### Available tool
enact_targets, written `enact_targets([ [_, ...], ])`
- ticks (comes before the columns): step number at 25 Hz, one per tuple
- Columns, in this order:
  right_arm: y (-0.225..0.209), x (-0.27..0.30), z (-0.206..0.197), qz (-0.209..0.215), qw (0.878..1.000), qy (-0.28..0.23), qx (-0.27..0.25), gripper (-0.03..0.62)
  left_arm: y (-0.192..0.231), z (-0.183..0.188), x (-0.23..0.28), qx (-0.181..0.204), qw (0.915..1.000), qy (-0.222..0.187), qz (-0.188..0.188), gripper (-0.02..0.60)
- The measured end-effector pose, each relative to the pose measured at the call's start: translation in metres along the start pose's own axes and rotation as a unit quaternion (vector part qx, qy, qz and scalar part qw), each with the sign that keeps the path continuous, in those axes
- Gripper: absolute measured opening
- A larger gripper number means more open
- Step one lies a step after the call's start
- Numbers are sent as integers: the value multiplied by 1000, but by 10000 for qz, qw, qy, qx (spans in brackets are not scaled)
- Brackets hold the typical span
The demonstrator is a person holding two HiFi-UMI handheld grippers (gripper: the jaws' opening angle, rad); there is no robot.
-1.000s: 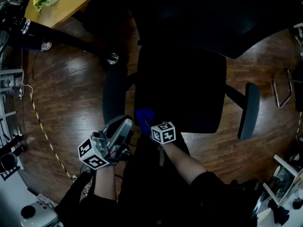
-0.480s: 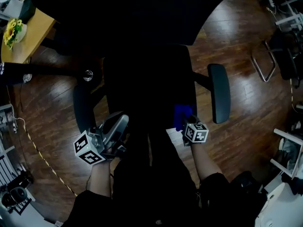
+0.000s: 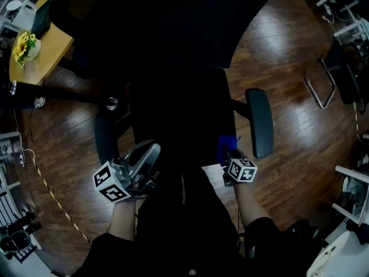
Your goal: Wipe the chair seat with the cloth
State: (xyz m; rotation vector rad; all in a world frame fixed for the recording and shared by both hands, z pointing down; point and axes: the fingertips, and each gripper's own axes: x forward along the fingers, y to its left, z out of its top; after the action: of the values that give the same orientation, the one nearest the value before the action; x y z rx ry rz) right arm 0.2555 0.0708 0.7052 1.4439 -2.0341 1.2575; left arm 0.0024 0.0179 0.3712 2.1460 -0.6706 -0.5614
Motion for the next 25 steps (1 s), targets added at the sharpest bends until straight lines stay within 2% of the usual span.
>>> enact_targets([
  [3, 78, -19, 33, 875, 9957, -273, -154, 61, -19, 20, -7, 115, 9999, -70, -28, -8],
  [5, 135, -40, 78, 1570, 9849, -728, -73, 61, -35, 37, -9, 232, 9996, -136, -77, -8],
  [9, 241, -116, 182, 2901, 9417, -1700, 128, 61, -77, 74, -14, 533, 9977, -353, -234, -6],
  [12, 292, -176, 238, 3541, 9079, -2242, 135, 61, -107, 91, -13, 697, 9953, -472, -474, -7],
  [15, 320, -225, 273, 3841, 8799, -2792, 139, 61, -130, 105, -15, 857, 9922, -623, -661, -8],
  [18, 329, -257, 294, 3873, 8631, -3241, 32, 61, -148, 114, -17, 970, 9886, -777, -854, -8],
  [20, 332, -264, 298, 3880, 8584, -3356, -51, 61, -154, 115, -19, 1047, 9871, -754, -948, -6],
  [25, 333, -265, 297, 3758, 8590, -3470, -219, 61, -156, 117, -22, 1053, 9857, -837, -1019, -8],
])
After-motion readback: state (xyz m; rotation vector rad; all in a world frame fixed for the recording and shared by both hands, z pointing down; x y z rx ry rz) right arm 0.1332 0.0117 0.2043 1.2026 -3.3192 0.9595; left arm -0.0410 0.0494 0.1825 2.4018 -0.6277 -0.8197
